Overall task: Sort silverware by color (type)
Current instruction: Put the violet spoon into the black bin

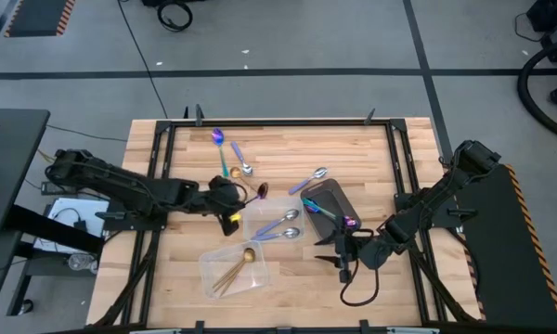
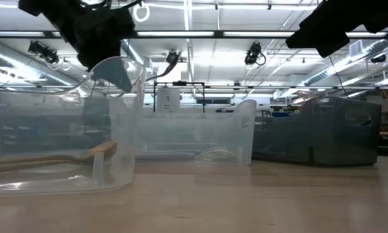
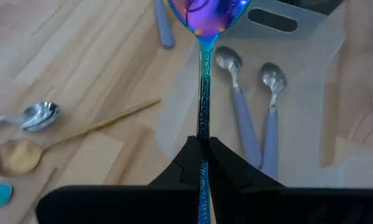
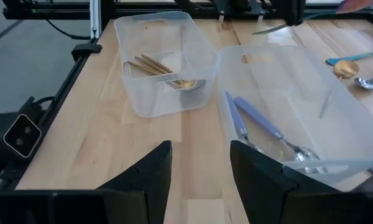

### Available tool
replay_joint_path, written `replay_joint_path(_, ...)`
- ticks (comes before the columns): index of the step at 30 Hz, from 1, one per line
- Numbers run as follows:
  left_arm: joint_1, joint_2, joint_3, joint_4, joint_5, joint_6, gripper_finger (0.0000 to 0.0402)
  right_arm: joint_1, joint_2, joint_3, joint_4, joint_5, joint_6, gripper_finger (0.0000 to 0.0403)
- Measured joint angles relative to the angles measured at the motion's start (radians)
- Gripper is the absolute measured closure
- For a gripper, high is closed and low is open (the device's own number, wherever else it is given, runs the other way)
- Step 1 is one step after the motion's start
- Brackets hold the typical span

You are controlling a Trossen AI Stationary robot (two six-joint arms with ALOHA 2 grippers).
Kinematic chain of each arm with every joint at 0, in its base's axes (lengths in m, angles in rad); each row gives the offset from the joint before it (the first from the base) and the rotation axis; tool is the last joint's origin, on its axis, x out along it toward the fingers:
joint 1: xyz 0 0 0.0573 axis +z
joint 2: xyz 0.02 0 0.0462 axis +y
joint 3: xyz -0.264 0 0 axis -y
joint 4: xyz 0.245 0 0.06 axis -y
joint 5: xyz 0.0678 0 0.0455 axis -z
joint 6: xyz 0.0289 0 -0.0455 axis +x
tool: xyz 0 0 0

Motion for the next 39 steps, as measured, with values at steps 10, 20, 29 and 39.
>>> replay_joint_path(10,-0.034,0.243,0.238,-0.021,-0.087,0.273,0.0385,0.061,-0.03,0.0,-0.093,0.041,0.102,0.023)
replay_joint_path(20,0.011,0.431,0.517,-0.185,-0.053,0.424,0.0385,0.119,-0.086,0.0,-0.286,0.029,0.312,0.0232)
replay_joint_path(29,0.048,0.577,0.705,-0.228,-0.02,0.635,0.0385,0.154,-0.093,0.0,-0.379,-0.109,0.492,0.0234)
replay_joint_path(39,0.064,0.617,0.772,-0.182,-0.048,0.879,0.0385,0.163,-0.142,0.01,-0.398,-0.052,0.544,0.0234)
